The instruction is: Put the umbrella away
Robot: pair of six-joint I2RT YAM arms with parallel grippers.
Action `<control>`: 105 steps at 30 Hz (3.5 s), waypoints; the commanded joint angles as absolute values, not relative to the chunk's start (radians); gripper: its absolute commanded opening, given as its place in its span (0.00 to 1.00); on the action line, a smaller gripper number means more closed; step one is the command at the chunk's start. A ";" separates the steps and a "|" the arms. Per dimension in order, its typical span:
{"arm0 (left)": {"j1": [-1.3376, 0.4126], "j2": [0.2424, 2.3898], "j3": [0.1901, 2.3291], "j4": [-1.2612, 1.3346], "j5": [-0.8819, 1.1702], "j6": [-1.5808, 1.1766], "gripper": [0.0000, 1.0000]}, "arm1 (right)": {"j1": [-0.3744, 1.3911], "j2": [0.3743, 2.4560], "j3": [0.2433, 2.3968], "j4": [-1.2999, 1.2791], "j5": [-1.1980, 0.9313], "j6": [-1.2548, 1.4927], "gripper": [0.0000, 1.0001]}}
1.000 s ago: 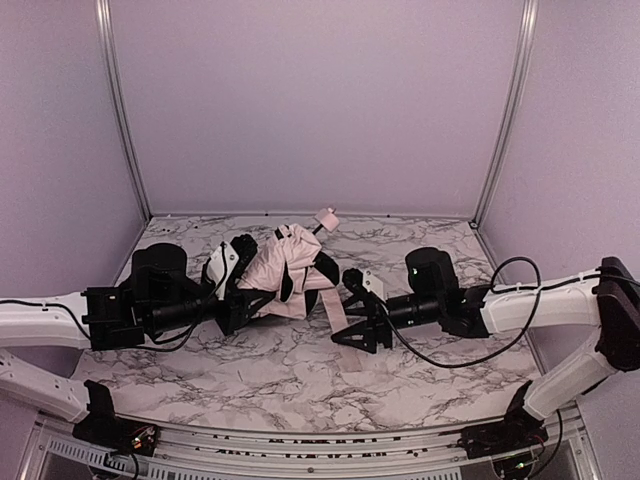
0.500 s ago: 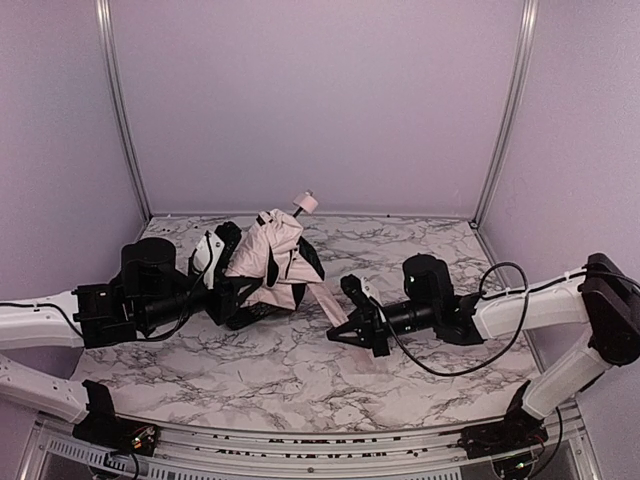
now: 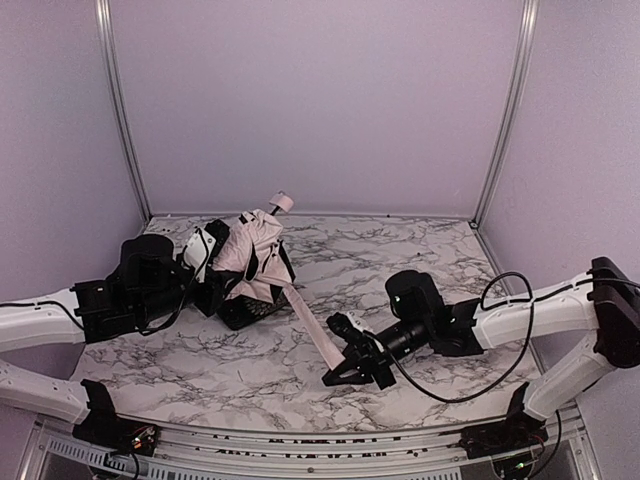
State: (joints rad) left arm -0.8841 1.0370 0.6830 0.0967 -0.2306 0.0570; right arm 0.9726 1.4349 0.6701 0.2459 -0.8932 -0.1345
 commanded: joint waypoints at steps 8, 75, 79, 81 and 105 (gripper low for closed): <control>-0.873 0.921 0.750 0.329 -0.042 0.059 0.00 | 0.941 1.609 0.665 0.386 -0.935 -0.011 0.00; -1.066 1.758 0.738 0.378 0.440 0.151 0.00 | 0.961 1.335 0.548 0.623 -0.533 -0.149 0.00; -1.031 1.784 0.738 0.415 0.463 0.087 0.00 | 1.027 1.350 0.527 0.636 -0.530 -0.171 0.00; -1.020 1.802 0.741 0.422 0.472 0.065 0.00 | 1.067 1.369 0.532 0.645 -0.516 -0.192 0.00; -0.916 1.861 0.772 0.324 0.473 0.027 0.00 | 1.322 1.703 0.613 0.364 -0.207 -0.512 0.00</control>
State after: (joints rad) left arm -0.9710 1.8317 0.7563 0.4141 0.5812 0.0212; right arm 1.2640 1.6497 0.6312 0.4622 -0.1959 -0.4637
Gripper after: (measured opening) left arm 0.352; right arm 0.003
